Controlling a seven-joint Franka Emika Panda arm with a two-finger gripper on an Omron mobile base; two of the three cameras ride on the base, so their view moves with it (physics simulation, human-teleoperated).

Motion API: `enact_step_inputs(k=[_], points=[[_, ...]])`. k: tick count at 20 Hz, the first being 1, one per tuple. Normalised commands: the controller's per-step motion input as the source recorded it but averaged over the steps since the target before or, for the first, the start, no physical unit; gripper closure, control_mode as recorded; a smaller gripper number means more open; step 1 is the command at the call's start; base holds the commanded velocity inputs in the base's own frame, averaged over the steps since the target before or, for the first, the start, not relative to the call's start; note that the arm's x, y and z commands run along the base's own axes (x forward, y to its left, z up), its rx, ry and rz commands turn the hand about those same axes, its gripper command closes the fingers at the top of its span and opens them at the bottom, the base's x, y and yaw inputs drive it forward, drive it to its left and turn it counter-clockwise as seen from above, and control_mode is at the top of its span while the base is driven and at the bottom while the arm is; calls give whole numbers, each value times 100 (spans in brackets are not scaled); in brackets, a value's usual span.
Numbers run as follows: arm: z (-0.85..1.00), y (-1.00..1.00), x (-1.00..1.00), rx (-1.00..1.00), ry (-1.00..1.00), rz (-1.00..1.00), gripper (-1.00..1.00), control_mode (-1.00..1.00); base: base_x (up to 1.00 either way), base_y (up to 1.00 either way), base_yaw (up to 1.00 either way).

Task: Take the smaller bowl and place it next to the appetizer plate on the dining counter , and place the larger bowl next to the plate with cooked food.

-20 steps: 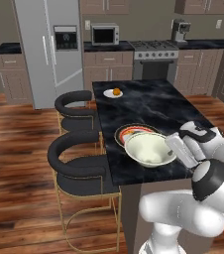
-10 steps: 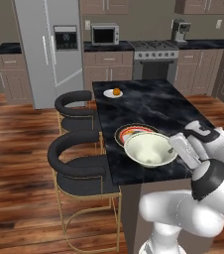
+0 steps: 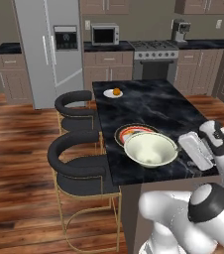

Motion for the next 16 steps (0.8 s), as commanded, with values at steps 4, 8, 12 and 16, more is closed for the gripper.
enact_step_inputs(k=[4, 8, 12, 16], points=[[98, -13, -55, 0, 0, -4, -100, -100, 0, 0, 0], [95, 0, -59, 0, 0, -14, -100, -100, 0, 0, 0], [72, 20, -40, 0, -6, -33, -100, -100, 0, 0, 0], [68, 29, -7, 0, -1, -35, -100, -100, 0, 0, 0]])
